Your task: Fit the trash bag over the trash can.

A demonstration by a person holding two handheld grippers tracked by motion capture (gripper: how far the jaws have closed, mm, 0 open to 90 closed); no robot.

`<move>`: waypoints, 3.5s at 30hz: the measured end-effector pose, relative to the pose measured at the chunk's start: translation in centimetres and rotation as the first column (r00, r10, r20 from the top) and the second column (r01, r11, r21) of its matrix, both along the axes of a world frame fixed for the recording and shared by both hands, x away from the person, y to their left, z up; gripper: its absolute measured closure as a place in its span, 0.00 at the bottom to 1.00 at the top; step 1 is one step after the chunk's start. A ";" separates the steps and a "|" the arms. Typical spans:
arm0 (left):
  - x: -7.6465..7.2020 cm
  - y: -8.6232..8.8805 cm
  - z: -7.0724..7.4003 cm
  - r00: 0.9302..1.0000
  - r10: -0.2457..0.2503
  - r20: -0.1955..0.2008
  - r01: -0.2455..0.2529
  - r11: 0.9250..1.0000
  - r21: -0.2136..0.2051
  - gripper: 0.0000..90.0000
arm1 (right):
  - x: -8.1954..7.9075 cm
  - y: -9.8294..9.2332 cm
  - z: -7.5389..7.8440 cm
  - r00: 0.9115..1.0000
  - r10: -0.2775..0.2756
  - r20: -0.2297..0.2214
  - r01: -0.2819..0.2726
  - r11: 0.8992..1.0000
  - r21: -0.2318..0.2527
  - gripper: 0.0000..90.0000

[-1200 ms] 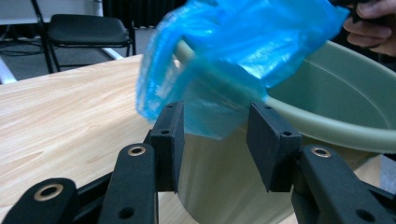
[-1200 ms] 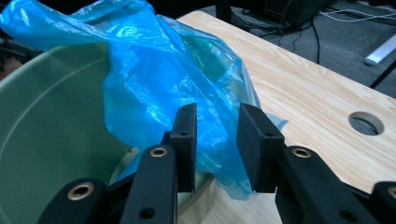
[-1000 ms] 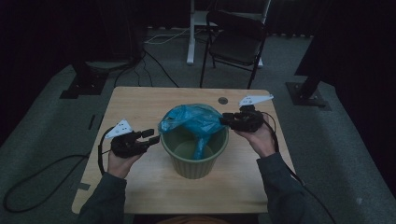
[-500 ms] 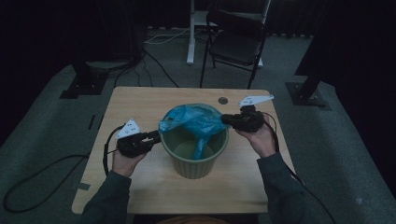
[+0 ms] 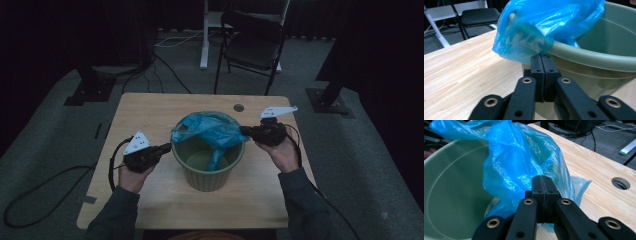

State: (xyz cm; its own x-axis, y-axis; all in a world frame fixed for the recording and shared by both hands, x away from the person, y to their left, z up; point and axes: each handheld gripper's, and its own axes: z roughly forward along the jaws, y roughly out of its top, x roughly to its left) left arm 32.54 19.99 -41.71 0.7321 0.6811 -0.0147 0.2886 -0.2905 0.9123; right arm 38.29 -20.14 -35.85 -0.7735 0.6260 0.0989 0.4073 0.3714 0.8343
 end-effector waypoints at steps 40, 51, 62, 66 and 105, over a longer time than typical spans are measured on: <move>-2.8 -1.7 -1.0 0.998 -0.058 0.016 0.057 0.997 0.052 1.00 | -3.6 -1.3 -0.5 0.999 0.036 0.022 -0.037 0.999 0.029 0.95; -2.7 -1.9 -1.4 0.998 -0.061 0.000 0.061 0.997 0.049 1.00 | -0.2 0.0 0.2 0.999 -0.010 0.042 0.009 1.000 0.028 0.78; -2.7 -1.9 -1.6 0.998 -0.064 -0.006 0.064 0.997 0.038 1.00 | -0.4 0.4 -0.1 1.000 0.014 0.024 -0.014 1.000 0.001 1.00; -2.9 -1.9 -1.7 0.998 -0.068 -0.011 0.068 0.997 0.038 1.00 | -1.1 0.3 -0.1 0.999 0.021 0.031 -0.021 1.000 0.003 1.00; 0.0 -5.0 -4.8 0.986 -0.089 -0.143 0.100 0.992 0.074 1.00 | -6.5 -2.9 -3.4 0.996 0.085 0.027 -0.090 0.962 0.259 1.00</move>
